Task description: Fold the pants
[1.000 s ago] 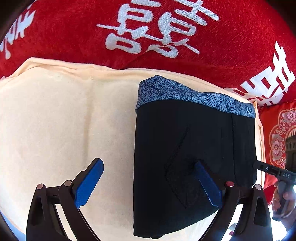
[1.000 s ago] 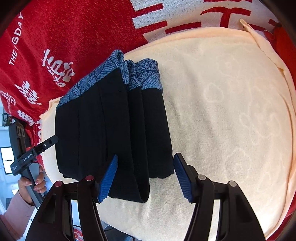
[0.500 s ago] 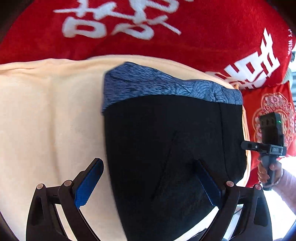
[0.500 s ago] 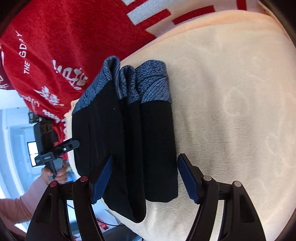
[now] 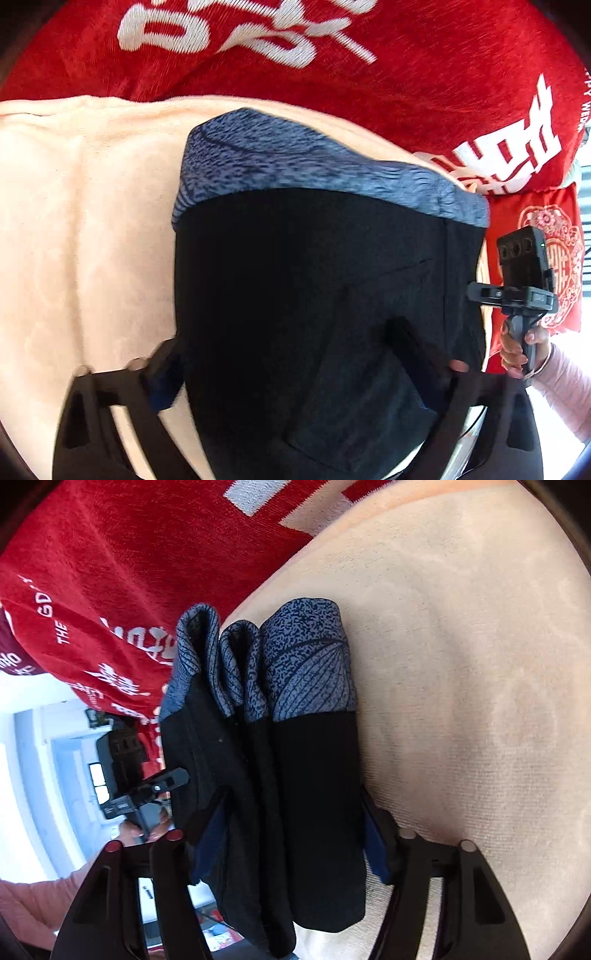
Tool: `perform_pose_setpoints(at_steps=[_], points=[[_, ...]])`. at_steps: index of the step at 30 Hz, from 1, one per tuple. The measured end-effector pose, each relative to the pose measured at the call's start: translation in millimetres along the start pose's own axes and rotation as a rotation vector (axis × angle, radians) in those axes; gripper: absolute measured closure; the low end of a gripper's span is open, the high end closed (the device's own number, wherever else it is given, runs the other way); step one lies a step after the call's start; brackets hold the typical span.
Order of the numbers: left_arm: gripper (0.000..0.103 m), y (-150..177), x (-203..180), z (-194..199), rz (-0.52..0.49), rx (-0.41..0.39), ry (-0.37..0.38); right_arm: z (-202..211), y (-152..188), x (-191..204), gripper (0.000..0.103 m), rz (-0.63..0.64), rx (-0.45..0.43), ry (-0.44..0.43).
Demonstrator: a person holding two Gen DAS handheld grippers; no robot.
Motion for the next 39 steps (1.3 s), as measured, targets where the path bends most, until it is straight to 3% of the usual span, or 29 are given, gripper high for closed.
perform_pose_setpoints(at_steps=[4, 7, 14, 21, 29, 30, 32, 34, 39], points=[[0.032, 3.7, -12.8, 12.4, -0.032, -0.043, -0.007, 5.7, 2.8, 7.1, 0.052, -0.019, -0.022, 0.007], [0.039, 5.6, -20.1, 22.4, -0.048, -0.063, -0.006, 14.1, 7.4, 13.9, 0.060, -0.044, -0.044, -0.035], [0.039, 28.3, -38.7, 52.5, -0.056, -0.086, -0.004, 27.5, 34.0, 37.1, 0.061, -0.026, -0.038, -0.059], [0.039, 78.4, -44.6, 88.1, -0.058, -0.073, -0.019, 36.7, 85.3, 60.7, 0.061, -0.010, -0.035, -0.084], [0.039, 125.9, -14.8, 76.7, -0.003, -0.027, -0.063, 9.5, 126.6, 54.5, 0.061, -0.038, -0.009, -0.055], [0.039, 129.9, -8.6, 72.0, 0.005, -0.018, -0.076, 3.5, 128.9, 51.7, 0.061, -0.039, -0.002, -0.040], [0.028, 134.9, 0.7, 66.2, 0.011, -0.012, -0.097, -10.1, 133.1, 46.7, 0.058, -0.030, 0.010, 0.008], [0.011, 135.9, 7.4, 66.9, -0.004, -0.029, -0.149, -16.6, 134.3, 41.2, 0.050, -0.008, 0.007, 0.066], [0.008, 135.2, 8.1, 73.2, -0.028, -0.019, -0.220, -16.5, 133.4, 40.7, 0.040, -0.019, 0.000, 0.139]])
Point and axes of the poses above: each gripper's, at about its wrist camera, not at the fingertips, and z roughly against the way its jaws point, x to its left, y to its underside, the point moved 5 cm from there along -z, roughly the way its jaws point, and after that the axes turned 12 degrees about y, right-handed, at the moved point
